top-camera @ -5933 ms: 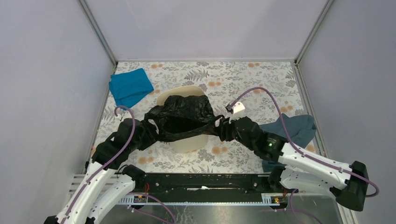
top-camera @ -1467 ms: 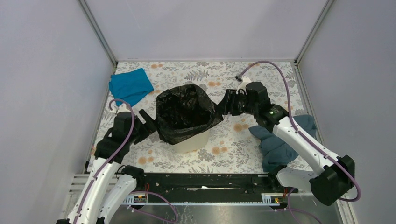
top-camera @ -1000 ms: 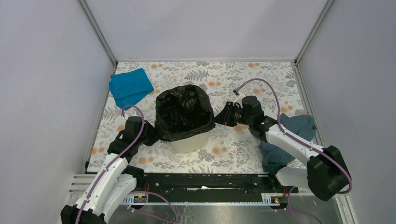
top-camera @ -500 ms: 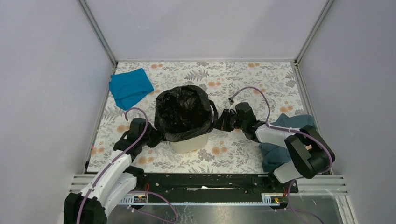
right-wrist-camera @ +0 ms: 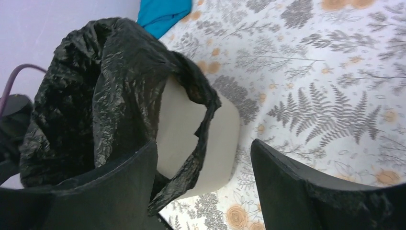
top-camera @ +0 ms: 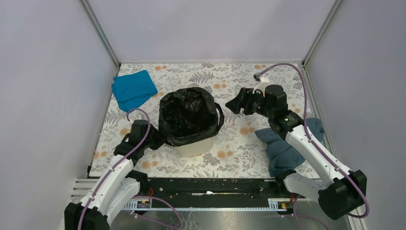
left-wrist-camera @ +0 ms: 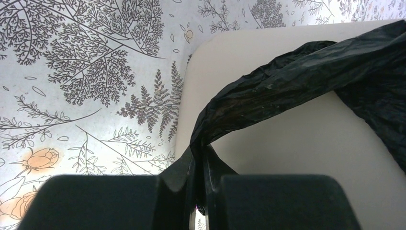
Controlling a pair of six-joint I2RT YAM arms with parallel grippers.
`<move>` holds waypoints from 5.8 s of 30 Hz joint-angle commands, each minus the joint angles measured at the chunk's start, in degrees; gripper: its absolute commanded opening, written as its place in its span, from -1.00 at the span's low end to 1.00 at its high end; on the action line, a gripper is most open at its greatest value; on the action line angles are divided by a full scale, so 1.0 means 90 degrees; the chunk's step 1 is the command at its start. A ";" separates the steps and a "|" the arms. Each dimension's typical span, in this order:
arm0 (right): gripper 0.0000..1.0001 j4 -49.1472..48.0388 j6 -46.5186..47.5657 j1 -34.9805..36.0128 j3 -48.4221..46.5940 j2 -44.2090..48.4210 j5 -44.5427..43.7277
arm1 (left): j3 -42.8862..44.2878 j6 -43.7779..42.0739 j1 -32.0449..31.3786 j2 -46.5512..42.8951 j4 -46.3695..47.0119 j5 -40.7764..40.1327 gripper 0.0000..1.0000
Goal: Put the trash bags into the trash bin
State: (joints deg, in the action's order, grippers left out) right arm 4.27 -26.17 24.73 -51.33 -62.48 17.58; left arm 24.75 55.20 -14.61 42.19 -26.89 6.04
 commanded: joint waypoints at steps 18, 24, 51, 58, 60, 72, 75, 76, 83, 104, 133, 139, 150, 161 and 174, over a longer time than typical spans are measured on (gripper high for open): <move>-1.00 -0.3871 -0.1476 0.0018 0.1550 -0.3222 0.2352 | -0.0309 0.0494 0.0022 0.0323 0.0260 -0.0090 -1.00; -1.00 -0.4462 -0.1875 0.0032 0.1701 -0.3574 0.2488 | -0.0424 0.0592 0.0022 0.0621 0.0344 0.0022 -1.00; 0.26 -0.1066 -0.0341 0.0046 0.0734 -0.2115 0.0931 | 0.2658 0.1220 0.0022 -0.1069 -0.3929 -0.2353 0.84; 0.53 -0.0111 0.0244 0.0047 0.0487 -0.1519 0.0289 | 0.4513 -0.1623 0.0022 -0.0438 -0.2198 -0.0562 0.86; 0.54 -0.0132 0.0251 0.0046 0.0521 -0.1451 0.0278 | 0.4930 -0.1907 0.0013 0.0103 -0.1767 0.0357 0.78; 0.55 -0.0863 -0.0199 0.0048 0.0966 -0.1519 0.0639 | 0.6019 -0.2479 -0.3792 0.3070 -0.1567 -0.2808 0.15; 0.54 -0.1070 -0.0363 0.0049 0.1028 -0.1574 0.0837 | 0.5979 -0.2447 -0.3855 0.3757 -0.1564 -0.3387 0.12; 0.54 -0.1116 -0.0399 0.0054 0.1063 -0.1561 0.0863 | 0.5934 -0.2456 -0.3855 0.3928 -0.1521 -0.3494 0.12; 0.52 -0.1300 -0.0516 0.0053 0.1272 -0.1440 0.0905 | 0.4263 -0.2395 -0.3760 0.3655 0.1183 -0.2996 0.11; 0.51 -0.3345 -0.2064 0.0049 0.1641 -0.2399 0.1561 | 0.3482 -0.2207 -0.3322 0.2900 0.0767 -0.3429 0.11; 0.45 -0.3962 -0.2199 0.0506 0.1693 -0.3185 0.1572 | 0.3247 -0.2298 -0.2897 0.3477 0.1043 -0.2356 0.46; 0.45 -0.4164 -0.2332 0.0507 0.1562 -0.3379 0.1686 | 0.3089 -0.2138 -0.2908 0.3838 0.0958 -0.2157 0.31; 0.45 -0.4052 -0.2304 0.0526 0.1657 -0.3223 0.1605 | 0.2507 -0.1828 -0.2959 0.5030 0.2259 -0.2187 0.20; 0.46 -0.3921 -0.2183 0.0533 0.1630 -0.3187 0.1536 | 0.3069 -0.1988 -0.3061 0.4734 0.1396 -0.2331 0.31; 0.55 -0.2836 -0.1680 0.0328 0.1314 -0.2549 0.1062 | 0.3583 -0.2118 -0.3062 0.3130 -0.0001 -0.1901 0.70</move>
State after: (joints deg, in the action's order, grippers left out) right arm -24.97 -44.47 28.45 -36.14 -89.08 29.98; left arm 54.11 36.86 -41.98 75.09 -22.87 -11.88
